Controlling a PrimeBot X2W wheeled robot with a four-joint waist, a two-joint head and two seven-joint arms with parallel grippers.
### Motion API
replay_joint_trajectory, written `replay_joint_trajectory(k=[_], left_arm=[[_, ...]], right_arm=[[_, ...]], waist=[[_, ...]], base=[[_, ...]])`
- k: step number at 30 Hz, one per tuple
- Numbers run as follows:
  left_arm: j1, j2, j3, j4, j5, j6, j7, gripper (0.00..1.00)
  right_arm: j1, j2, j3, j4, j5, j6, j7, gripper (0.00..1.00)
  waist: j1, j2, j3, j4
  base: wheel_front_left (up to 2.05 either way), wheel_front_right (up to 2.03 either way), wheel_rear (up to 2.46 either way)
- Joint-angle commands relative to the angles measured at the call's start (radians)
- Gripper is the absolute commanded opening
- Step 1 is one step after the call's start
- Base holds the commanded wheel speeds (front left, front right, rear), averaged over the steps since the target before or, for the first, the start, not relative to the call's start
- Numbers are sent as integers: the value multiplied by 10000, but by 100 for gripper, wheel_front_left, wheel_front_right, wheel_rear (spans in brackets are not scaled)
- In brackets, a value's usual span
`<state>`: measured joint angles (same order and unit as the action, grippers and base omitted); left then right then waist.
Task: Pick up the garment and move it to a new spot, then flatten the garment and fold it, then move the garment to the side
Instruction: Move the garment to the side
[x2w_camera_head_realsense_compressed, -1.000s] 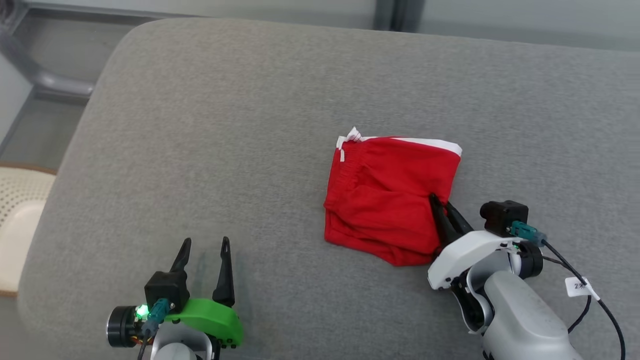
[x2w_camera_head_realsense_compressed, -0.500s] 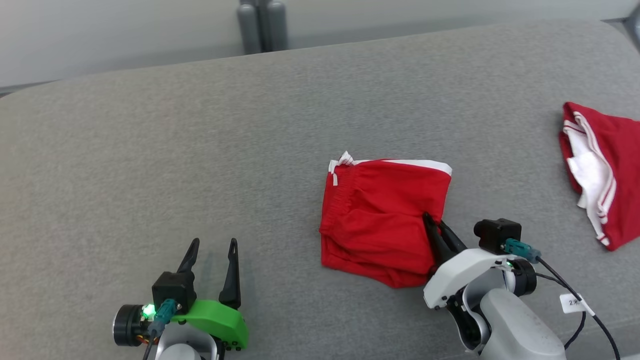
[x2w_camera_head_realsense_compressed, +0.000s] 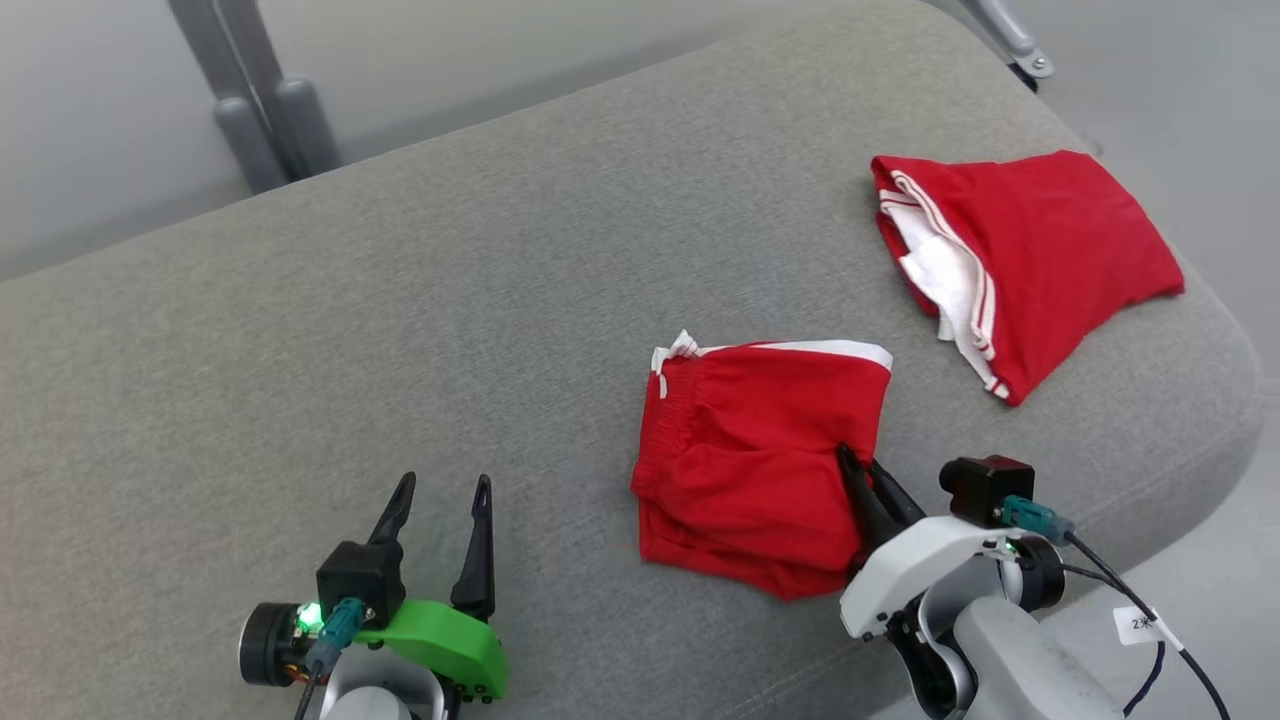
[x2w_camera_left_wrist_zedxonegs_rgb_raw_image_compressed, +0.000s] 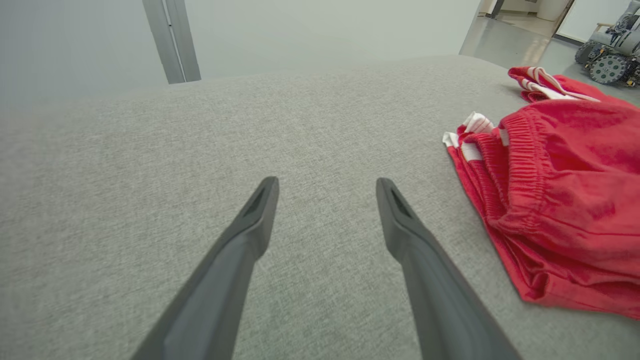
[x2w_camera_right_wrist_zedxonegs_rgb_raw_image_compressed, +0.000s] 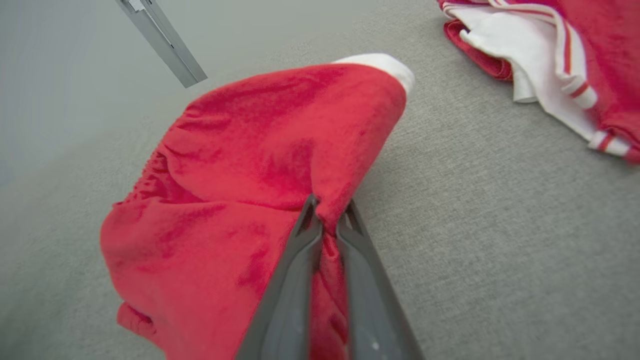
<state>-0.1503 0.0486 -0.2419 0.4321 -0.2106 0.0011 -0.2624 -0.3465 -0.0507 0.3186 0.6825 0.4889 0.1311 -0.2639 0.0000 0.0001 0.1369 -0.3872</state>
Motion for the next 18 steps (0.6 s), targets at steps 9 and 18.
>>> replay_joint_trajectory(k=[9,18], left_arm=[[118,49,45,-139,60,-75,-22,100],[-10,50,-50,-229,-50,-189,-22,100]], right_arm=[[383,-7,133,-274,151,-9,3,0],[-160,2,-232,-195,-505,-8,3,0]], waist=[[0,-1,-1,-1347],[0,-1,291,-1009]], base=[[0,0,0],[0,0,0]])
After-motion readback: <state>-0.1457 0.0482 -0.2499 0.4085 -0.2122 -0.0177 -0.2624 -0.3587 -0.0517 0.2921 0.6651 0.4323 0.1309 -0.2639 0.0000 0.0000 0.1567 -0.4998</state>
